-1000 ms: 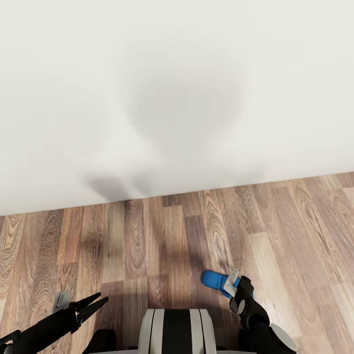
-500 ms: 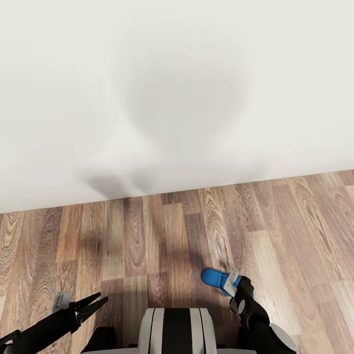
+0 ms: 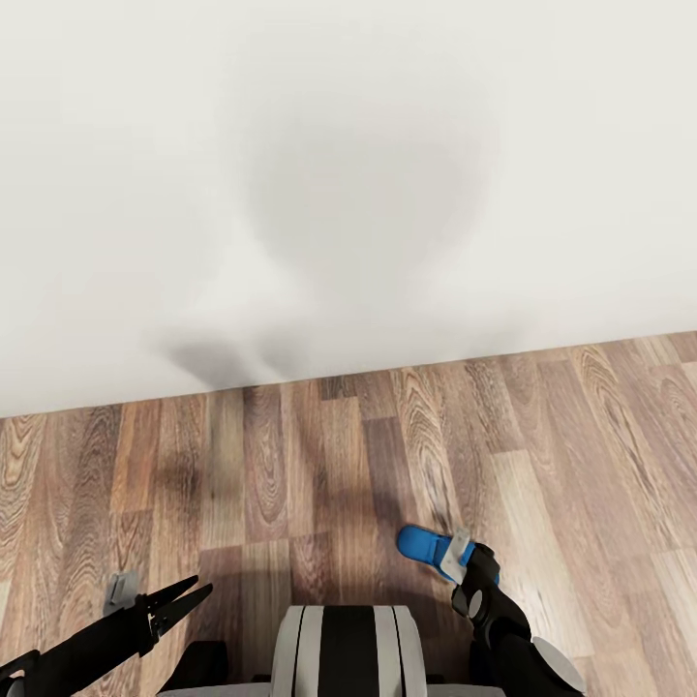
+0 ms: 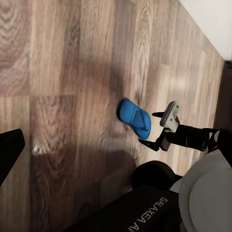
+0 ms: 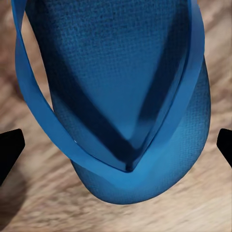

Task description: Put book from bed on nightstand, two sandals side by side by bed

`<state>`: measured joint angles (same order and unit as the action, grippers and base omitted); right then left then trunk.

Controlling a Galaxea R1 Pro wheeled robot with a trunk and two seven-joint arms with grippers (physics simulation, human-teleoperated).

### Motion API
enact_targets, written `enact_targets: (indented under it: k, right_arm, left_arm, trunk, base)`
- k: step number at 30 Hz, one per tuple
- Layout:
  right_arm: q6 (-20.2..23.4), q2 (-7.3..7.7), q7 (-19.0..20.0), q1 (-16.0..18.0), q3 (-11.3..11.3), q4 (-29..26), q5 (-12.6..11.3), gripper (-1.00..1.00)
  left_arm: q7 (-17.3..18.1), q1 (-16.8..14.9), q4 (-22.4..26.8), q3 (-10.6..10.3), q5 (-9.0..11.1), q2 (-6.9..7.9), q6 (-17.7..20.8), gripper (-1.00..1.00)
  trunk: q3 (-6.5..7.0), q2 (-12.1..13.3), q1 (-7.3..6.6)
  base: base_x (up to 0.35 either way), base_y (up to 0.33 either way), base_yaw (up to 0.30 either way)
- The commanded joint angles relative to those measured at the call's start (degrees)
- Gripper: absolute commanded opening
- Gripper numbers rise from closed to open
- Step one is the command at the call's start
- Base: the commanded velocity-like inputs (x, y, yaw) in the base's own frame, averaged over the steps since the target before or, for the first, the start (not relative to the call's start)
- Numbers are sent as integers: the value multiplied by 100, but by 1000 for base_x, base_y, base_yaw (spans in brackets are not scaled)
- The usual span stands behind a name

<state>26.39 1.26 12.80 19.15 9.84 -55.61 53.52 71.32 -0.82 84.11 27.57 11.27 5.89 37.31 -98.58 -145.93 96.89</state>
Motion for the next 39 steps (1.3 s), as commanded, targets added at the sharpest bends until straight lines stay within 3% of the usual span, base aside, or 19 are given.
enact_targets:
  k: [1, 11, 12, 35, 39]
  right_arm:
    - [33, 5, 46, 1, 17, -11, 61, 100]
    - [33, 5, 47, 1, 15, -11, 56, 100]
    - [33, 5, 47, 1, 15, -11, 55, -100]
    - [33, 5, 47, 1, 15, -11, 61, -100]
    - [33, 5, 47, 1, 15, -11, 61, -100]
  left_arm:
    - [13, -2, 0, 5, 16, 0, 56, 100]
    - [13, 1, 0, 12, 16, 0, 57, 100]
    - [13, 2, 0, 12, 16, 0, 57, 100]
    - [13, 0, 0, 18, 16, 0, 57, 100]
    - [15, -2, 0, 13, 16, 0, 57, 100]
  trunk:
    - [-3, -1, -1]
    - [-3, -1, -1]
    - [-3, -1, -1]
    - [-3, -1, -1]
    - [86, 4, -11]
  base:
    - [0, 0, 0]
    - [0, 0, 0]
    - [0, 0, 0]
    - [0, 0, 0]
    - [0, 0, 0]
